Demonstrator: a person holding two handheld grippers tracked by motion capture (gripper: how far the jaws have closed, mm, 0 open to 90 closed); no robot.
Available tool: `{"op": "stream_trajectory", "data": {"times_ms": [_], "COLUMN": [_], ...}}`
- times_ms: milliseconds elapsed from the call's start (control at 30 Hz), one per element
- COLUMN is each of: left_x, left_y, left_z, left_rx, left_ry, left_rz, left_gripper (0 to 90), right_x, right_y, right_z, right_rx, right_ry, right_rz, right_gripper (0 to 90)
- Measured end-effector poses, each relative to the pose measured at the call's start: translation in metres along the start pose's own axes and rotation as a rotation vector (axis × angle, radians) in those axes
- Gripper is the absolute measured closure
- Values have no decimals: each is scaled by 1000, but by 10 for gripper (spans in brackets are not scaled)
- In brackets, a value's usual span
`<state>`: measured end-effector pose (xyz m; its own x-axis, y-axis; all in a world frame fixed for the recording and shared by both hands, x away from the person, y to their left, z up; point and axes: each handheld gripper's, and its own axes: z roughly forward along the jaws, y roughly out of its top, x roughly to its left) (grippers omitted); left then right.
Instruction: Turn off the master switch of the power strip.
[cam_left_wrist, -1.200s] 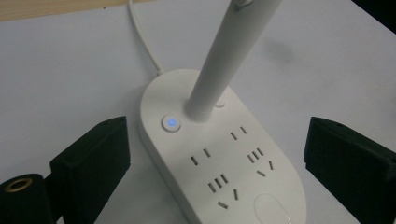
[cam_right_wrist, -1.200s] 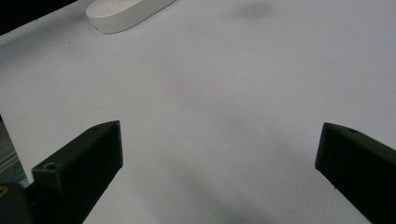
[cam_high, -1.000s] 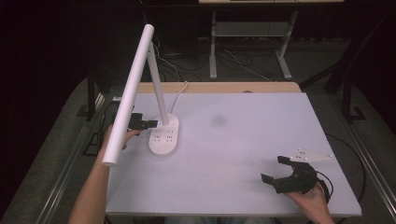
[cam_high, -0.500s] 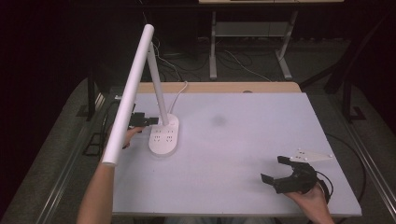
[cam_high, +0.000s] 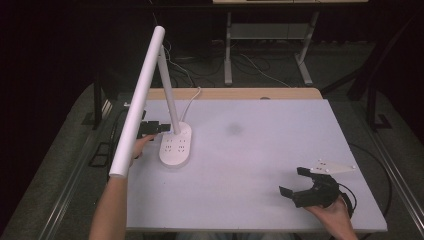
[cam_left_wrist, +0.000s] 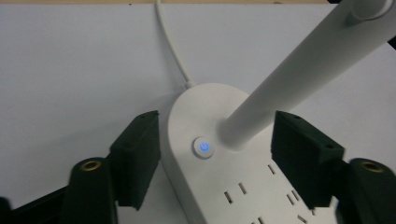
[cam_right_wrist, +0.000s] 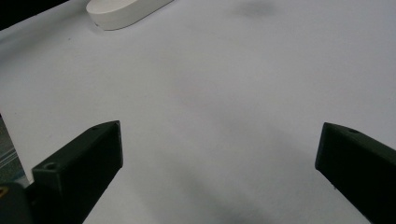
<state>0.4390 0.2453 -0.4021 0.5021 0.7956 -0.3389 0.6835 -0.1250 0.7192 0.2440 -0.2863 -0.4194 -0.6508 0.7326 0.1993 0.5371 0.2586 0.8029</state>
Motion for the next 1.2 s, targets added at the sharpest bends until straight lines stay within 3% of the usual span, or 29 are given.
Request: {"op": "stream_trajectory", "data": {"times_ms": [367, 533, 767, 1200], "left_x": [6, 7, 7, 6], "left_y": [-3, -3, -5, -8], "left_z": [7, 9, 14, 23], "left_rx": [2, -9, 11, 53], "left_ry": [-27, -67, -50, -30], "left_rz": [-35, -54, -53, -29], "left_gripper": [564, 718, 891, 898], "right_x": [0, 1, 0, 1], "right_y": [0, 0, 0, 0], "right_z": [0, 0, 0, 0], "right_rx": [4, 4, 1, 6], "right_ry": [0, 0, 2, 1], "right_rz": [2, 1, -4, -8], "right_gripper": [1, 1, 1, 1]}}
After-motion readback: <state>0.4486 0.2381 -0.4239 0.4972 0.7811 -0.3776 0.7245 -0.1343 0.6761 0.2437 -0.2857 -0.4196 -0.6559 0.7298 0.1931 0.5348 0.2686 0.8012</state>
